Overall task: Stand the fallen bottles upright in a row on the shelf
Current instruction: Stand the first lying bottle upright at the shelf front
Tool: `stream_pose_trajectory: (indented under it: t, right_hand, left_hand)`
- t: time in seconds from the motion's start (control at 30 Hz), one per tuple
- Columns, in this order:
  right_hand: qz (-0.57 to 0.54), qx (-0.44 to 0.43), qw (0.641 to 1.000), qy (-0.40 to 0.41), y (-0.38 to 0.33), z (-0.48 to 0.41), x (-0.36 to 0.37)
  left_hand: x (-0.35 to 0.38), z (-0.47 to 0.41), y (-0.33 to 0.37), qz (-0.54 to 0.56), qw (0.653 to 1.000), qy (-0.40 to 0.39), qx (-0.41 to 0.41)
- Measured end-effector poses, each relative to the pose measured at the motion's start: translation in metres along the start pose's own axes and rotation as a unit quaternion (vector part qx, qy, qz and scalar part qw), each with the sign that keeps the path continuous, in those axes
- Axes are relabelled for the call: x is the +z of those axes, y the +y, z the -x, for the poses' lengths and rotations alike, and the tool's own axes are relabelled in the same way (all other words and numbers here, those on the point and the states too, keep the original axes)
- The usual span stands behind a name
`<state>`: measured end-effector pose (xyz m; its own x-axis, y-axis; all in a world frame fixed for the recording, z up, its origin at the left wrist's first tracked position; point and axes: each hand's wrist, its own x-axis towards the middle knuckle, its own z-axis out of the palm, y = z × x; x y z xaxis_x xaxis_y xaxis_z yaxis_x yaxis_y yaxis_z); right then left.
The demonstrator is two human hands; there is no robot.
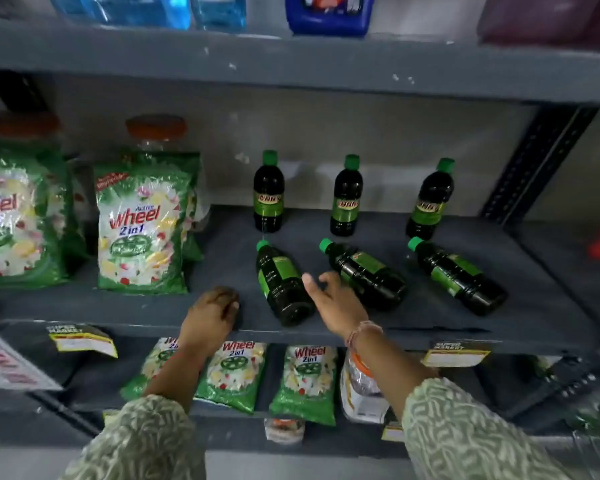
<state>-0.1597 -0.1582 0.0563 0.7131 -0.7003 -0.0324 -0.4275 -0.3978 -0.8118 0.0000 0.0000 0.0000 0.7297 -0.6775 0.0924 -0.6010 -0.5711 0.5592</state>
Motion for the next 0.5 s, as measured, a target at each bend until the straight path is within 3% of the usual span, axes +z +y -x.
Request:
stream_pose_trajectory:
  t: [0.13, 0.3, 0.4, 0.5]
  right_hand:
    - [0.001, 0.088, 0.991, -0.101, -0.018, -0.027, 0.018]
    - [0.049, 0.107, 0.986, -0.115, -0.028, -0.053, 0.036]
    - [-0.021, 0.081, 0.996, -0.029, -0.018, -0.056, 0.046]
    - [-0.033, -0.007, 0.995, 0.095, -0.011, -0.062, 0.052]
  left_hand:
    - [0.012, -0.014, -0.004, -0.107, 0.994, -0.024, -0.002]
    - [0.020, -0.018, -0.008, -0.155, 0.988, -0.006, 0.000]
    - [0.023, -0.018, -0.010, -0.158, 0.987, 0.003, 0.004]
    - [0.024, -0.018, -0.011, -0.159, 0.987, 0.011, 0.004]
